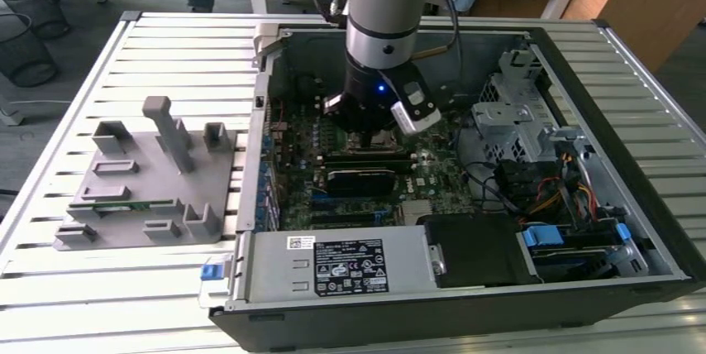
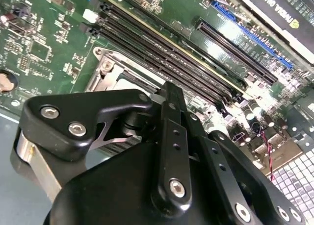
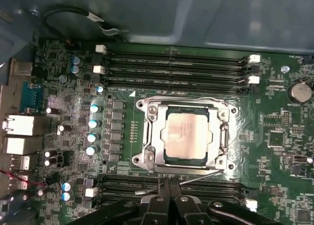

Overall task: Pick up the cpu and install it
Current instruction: 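Install the second cpu locking lever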

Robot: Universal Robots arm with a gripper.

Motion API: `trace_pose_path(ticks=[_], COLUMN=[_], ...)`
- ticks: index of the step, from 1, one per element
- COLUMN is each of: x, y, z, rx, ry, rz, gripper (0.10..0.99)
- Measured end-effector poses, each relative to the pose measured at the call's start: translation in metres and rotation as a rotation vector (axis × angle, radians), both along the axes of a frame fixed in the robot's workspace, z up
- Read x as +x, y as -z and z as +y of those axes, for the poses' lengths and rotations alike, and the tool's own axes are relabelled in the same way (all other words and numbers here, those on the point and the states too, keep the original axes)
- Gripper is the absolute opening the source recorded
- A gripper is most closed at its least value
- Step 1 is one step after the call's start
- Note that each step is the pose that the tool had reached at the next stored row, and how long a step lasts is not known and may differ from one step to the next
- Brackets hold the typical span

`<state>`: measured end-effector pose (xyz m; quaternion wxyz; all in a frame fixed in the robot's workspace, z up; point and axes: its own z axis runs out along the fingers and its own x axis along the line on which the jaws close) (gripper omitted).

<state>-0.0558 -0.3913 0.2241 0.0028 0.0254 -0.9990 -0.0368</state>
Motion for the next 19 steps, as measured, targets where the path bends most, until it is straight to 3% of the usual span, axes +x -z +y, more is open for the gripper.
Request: trace_pose_path(ticks=[14,17,19], x=[-0.0028,-0.0028,-0.0027], y=[0.0194,0.0203,0.0203], z=[0.0,-0.0011,-0.0028], rx=[0.001,0.014,0.037], ry=[0.0,0.0,0.0], rz=[0.0108,0.0119,0.0118], gripper=[0.106,0.106,0.106])
